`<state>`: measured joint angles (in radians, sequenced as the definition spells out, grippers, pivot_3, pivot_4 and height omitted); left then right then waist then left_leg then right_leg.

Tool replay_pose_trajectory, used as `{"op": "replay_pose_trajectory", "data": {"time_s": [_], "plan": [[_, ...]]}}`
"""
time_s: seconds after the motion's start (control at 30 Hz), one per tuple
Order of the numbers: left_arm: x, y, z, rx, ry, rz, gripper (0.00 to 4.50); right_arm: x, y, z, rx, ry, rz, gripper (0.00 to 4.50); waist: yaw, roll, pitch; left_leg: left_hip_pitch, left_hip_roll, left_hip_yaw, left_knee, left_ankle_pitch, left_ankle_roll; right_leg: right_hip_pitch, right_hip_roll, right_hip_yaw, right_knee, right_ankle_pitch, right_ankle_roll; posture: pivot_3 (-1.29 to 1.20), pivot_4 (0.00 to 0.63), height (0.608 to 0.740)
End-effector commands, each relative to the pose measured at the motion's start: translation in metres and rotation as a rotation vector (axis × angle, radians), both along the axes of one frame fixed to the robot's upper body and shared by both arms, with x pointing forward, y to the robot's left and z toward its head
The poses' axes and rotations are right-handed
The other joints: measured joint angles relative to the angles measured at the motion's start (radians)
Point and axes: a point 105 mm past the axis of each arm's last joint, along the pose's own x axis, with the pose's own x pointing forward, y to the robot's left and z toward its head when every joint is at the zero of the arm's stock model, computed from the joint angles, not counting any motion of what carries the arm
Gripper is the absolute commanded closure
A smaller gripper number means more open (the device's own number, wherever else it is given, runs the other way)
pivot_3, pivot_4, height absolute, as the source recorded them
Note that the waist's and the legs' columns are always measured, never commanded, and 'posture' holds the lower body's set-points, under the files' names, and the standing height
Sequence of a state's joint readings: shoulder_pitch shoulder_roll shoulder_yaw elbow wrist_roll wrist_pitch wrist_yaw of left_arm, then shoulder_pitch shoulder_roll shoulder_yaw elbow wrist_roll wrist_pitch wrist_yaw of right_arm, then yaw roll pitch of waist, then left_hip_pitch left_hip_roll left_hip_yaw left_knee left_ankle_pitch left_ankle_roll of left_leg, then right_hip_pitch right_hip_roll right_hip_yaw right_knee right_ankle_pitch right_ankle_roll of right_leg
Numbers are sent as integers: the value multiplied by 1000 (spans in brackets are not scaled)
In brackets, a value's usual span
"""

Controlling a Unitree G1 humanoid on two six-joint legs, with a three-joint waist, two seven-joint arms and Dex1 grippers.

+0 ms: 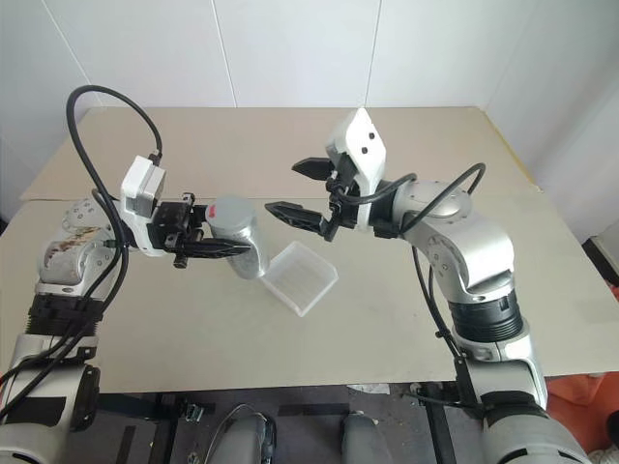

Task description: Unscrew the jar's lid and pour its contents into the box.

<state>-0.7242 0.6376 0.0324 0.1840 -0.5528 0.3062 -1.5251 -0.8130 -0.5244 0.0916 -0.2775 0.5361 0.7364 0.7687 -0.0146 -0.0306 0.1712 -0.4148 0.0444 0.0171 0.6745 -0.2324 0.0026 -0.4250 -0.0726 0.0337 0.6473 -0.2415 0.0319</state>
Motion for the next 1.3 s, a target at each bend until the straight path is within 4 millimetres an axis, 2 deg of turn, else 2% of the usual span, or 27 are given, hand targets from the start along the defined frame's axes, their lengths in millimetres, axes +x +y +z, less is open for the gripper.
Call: {"op": "replay_pose_trajectory", "data": {"time_s": [0.03, 0.33, 0.7, 0.97, 1.3], "plan": [[-4, 1, 9, -14, -42, -11, 2469, -19, 1, 15, 11, -54, 63, 76, 0, 0, 0, 0, 0, 0, 0, 0, 0, 0, 0, 0, 0, 0, 0, 0, 150, 740], [-2, 0, 8, -20, -36, 1, 2469, -40, 32, 18, 10, -67, 188, 76, -3, 0, 0, 0, 0, 0, 0, 0, 0, 0, 0, 0, 0, 0, 0, 0, 150, 740], [-3, 1, 8, -16, -35, 6, 2469, -41, 60, 20, 12, -49, 219, 76, -1, 0, 0, 0, 0, 0, 0, 0, 0, 0, 0, 0, 0, 0, 0, 0, 150, 740], [-3, 1, 8, -13, -36, 9, 2469, -36, 72, 17, 3, -34, 210, 76, -1, 0, 0, 0, 0, 0, 0, 0, 0, 0, 0, 0, 0, 0, 0, 0, 150, 740], [-3, 1, 8, -10, -41, 10, 2469, -34, 74, 16, 1, -17, 219, 76, -2, 0, 0, 0, 0, 0, 0, 0, 0, 0, 0, 0, 1, 0, 0, 0, 150, 740]]}}
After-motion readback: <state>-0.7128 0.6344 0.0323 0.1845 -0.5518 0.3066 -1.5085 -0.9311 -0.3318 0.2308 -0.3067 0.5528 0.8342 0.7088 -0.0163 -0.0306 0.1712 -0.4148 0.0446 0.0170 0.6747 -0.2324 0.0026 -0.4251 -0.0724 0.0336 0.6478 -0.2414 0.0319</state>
